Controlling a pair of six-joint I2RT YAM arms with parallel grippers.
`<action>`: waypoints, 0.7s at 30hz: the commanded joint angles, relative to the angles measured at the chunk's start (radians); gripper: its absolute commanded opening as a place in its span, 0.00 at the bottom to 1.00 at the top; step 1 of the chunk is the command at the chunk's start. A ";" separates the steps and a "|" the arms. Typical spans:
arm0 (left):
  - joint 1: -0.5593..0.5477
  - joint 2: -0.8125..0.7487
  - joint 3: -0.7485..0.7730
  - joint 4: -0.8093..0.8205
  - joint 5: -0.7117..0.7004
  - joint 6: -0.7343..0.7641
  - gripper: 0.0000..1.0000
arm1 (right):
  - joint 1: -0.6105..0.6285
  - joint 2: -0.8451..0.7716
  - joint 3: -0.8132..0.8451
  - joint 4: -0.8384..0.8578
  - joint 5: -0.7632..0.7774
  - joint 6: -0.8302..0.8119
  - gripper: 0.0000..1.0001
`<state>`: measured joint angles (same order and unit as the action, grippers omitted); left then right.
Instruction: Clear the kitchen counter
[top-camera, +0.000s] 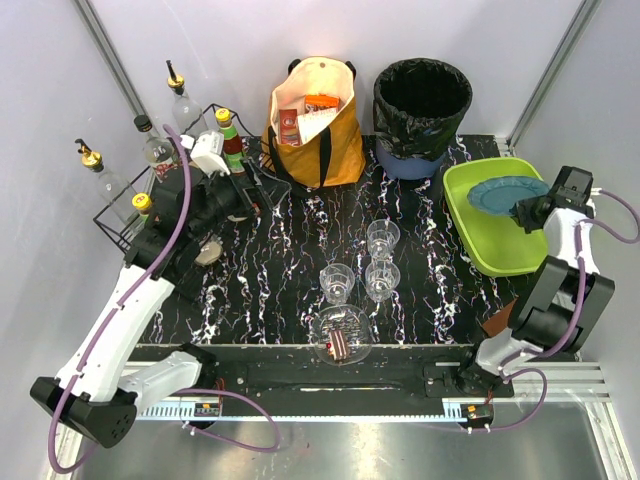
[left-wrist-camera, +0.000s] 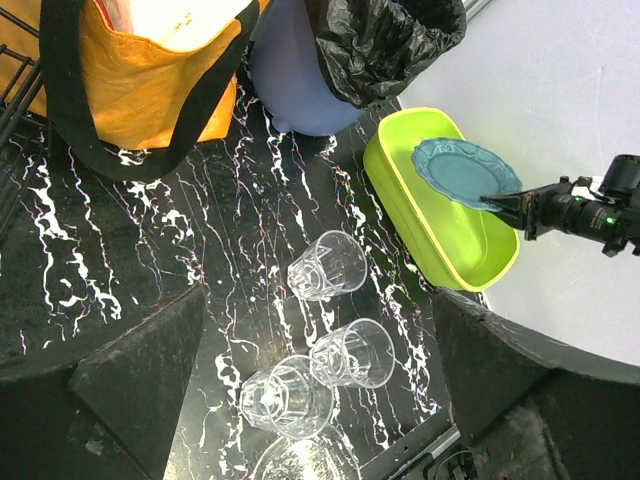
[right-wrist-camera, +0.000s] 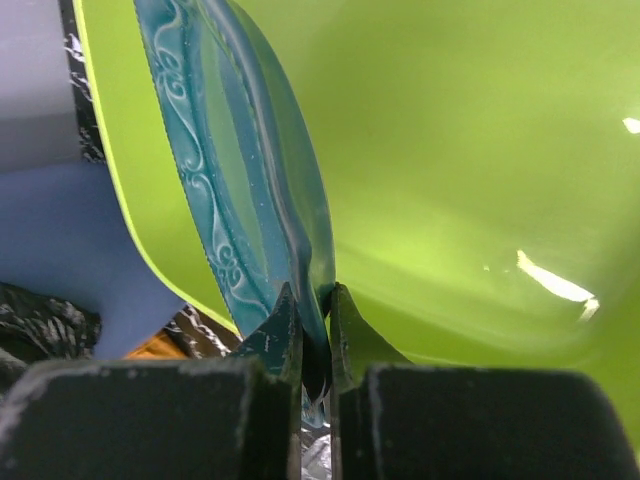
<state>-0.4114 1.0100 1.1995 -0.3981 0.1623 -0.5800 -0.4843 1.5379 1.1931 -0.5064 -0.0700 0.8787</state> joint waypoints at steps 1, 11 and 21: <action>-0.003 0.007 0.003 0.048 0.000 0.022 0.99 | 0.004 0.037 0.031 0.276 -0.103 0.143 0.00; -0.003 0.062 0.045 0.038 0.014 0.029 0.99 | 0.003 0.182 -0.006 0.433 -0.139 0.220 0.00; -0.001 0.108 0.054 0.016 0.049 0.020 0.99 | 0.030 0.254 -0.027 0.454 -0.126 0.200 0.28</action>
<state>-0.4114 1.1038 1.2045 -0.4030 0.1810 -0.5720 -0.4767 1.8030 1.1439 -0.1997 -0.1596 1.0695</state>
